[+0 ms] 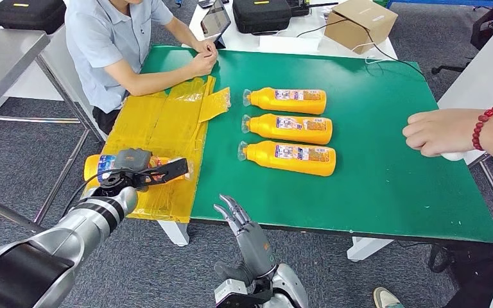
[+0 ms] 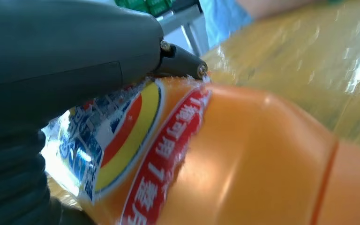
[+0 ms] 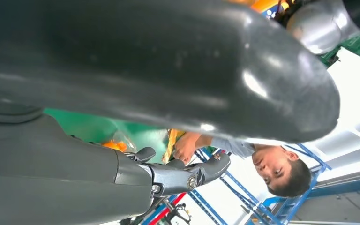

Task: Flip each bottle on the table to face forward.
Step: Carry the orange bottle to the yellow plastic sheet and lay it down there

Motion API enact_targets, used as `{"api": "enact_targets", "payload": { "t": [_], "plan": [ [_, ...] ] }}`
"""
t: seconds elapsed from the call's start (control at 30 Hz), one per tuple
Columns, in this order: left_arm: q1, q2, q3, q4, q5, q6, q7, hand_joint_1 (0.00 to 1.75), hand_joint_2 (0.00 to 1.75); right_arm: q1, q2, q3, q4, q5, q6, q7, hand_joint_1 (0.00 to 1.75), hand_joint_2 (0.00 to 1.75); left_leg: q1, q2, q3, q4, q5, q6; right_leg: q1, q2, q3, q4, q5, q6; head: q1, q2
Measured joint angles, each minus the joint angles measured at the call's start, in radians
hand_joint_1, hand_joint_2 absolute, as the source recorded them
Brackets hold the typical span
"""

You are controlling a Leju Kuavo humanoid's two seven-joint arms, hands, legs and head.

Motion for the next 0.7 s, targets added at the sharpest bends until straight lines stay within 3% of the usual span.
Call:
{"api": "enact_targets", "payload": {
  "t": [0.1,0.37,0.4,0.57,0.63,0.7],
  "plan": [
    [-0.009,0.003,-0.004,0.009,0.009,-0.043,0.009,1.75,1.75,-0.001,0.003,0.0,0.003,-0.004,0.003,-0.004,0.0,0.0,0.0,0.0,0.001,0.0,0.0,0.0,0.0,0.0,0.001,0.0,0.0,0.0,0.0,0.0],
    [-0.01,0.005,-0.003,0.013,0.024,-0.046,0.009,1.74,1.75,-0.002,0.006,0.0,0.007,-0.007,0.004,-0.006,0.0,0.0,0.0,0.0,0.001,0.0,0.0,0.0,0.0,0.0,0.001,0.0,0.0,0.0,0.0,0.0],
    [-0.01,0.005,-0.001,0.016,0.035,-0.042,0.002,1.61,1.75,-0.003,0.008,0.0,0.009,-0.008,0.004,-0.008,0.0,0.0,0.0,0.0,0.002,0.0,0.0,0.0,0.0,0.0,0.002,0.0,0.0,0.0,0.0,0.0],
    [-0.003,-0.009,0.086,0.024,0.125,-0.022,-0.156,0.45,1.75,-0.004,0.011,-0.001,0.036,-0.006,-0.011,-0.012,0.0,0.0,0.0,-0.002,0.003,0.0,0.0,0.0,0.0,-0.002,0.003,0.0,0.0,0.0,0.0,0.0],
    [-0.001,-0.014,0.099,0.024,0.127,-0.023,-0.164,0.03,1.75,-0.004,0.011,-0.001,0.041,-0.006,-0.011,-0.012,0.0,0.0,0.0,-0.002,0.003,0.0,0.001,0.0,-0.001,-0.002,0.004,0.0,0.0,0.0,0.0,0.0],
    [0.002,-0.017,0.109,0.024,0.14,-0.028,-0.185,0.0,1.75,-0.004,0.011,-0.001,0.043,-0.005,-0.012,-0.013,0.0,0.0,-0.001,-0.002,0.003,0.0,0.001,0.0,-0.001,-0.003,0.004,0.0,0.0,0.0,0.0,0.0]
  ]
}}
